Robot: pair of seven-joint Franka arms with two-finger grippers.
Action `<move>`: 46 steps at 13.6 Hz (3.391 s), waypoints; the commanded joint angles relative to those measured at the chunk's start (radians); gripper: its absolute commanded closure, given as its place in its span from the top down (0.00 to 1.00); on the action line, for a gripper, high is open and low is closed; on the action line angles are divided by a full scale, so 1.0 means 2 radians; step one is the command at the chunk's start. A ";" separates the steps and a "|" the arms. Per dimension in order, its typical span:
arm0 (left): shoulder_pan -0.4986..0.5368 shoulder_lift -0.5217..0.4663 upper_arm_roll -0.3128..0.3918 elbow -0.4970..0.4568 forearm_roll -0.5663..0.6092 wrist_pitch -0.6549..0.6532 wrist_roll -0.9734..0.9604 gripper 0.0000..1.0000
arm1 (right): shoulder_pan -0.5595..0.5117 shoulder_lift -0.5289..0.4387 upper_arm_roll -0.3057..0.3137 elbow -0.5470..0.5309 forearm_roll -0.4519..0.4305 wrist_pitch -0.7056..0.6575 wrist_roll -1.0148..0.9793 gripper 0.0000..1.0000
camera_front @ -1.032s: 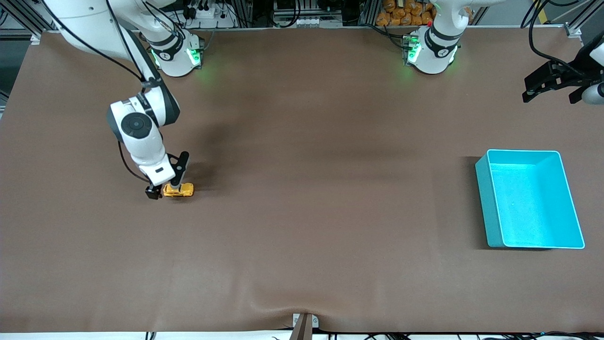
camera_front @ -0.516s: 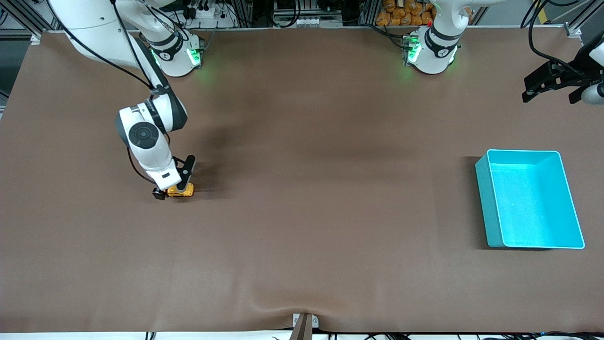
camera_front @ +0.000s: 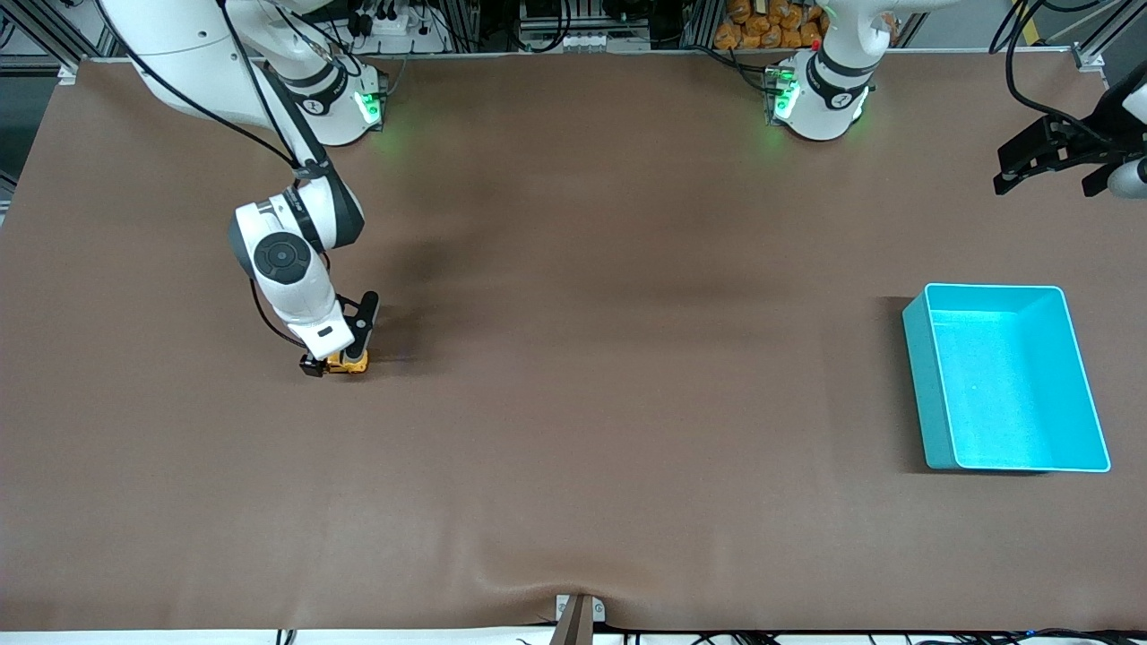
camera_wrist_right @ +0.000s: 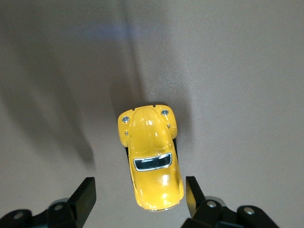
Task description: Wind and store yellow beetle car
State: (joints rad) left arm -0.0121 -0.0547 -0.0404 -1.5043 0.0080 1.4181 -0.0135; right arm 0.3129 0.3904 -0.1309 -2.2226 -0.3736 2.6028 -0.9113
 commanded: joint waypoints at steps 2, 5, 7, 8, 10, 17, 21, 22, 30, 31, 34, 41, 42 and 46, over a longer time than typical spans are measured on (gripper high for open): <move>0.008 -0.003 -0.001 0.001 0.011 -0.003 0.004 1.00 | 0.006 0.010 -0.002 0.020 0.010 -0.004 -0.024 0.83; 0.011 -0.002 -0.001 0.001 0.011 -0.003 0.004 1.00 | 0.007 0.023 -0.002 0.039 0.010 -0.003 -0.036 0.82; 0.011 -0.002 -0.001 0.001 0.011 -0.003 0.004 1.00 | 0.007 0.030 -0.002 0.039 0.011 -0.001 -0.034 0.80; 0.012 -0.002 -0.001 0.001 0.011 -0.003 0.004 1.00 | 0.008 0.033 -0.002 0.039 0.021 -0.001 -0.034 0.80; 0.011 -0.002 -0.001 0.001 0.011 -0.003 0.004 1.00 | 0.010 0.033 -0.002 0.037 0.035 -0.001 -0.036 0.80; 0.012 -0.002 -0.001 0.001 0.011 -0.003 0.004 1.00 | 0.036 0.036 -0.011 0.036 0.035 -0.001 -0.046 0.00; 0.012 -0.002 -0.001 0.001 0.011 -0.003 0.004 1.00 | 0.018 0.049 -0.012 0.036 0.033 0.021 -0.047 0.00; 0.012 -0.002 -0.001 0.001 0.011 -0.003 0.004 1.00 | 0.014 0.056 -0.012 0.036 0.031 0.028 -0.047 0.00; 0.012 -0.002 -0.001 0.001 0.011 -0.003 0.004 1.00 | -0.024 0.061 -0.012 0.034 0.030 0.032 -0.083 0.00; 0.012 -0.002 -0.001 0.001 0.011 -0.003 0.004 1.00 | -0.036 0.062 -0.012 0.033 0.030 0.032 -0.091 0.00; 0.012 -0.002 -0.001 0.000 0.011 -0.003 0.004 1.00 | -0.070 0.067 -0.012 0.034 0.030 0.032 -0.125 0.00; 0.016 -0.001 -0.001 0.000 0.011 -0.003 0.004 1.00 | -0.113 0.082 -0.013 0.034 0.017 0.040 -0.161 0.00; 0.016 -0.001 -0.001 0.000 0.011 -0.003 0.004 1.00 | -0.122 0.082 -0.013 0.034 0.014 0.040 -0.171 0.00; 0.017 -0.001 -0.001 0.000 0.011 -0.003 0.004 1.00 | -0.137 0.082 -0.013 0.041 0.014 0.037 -0.174 0.22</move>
State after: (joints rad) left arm 0.0149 -0.0544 -0.0376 -1.5059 0.0080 1.4181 -0.0135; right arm 0.0749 0.4568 -0.1633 -2.1710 -0.3359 2.6377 -1.2477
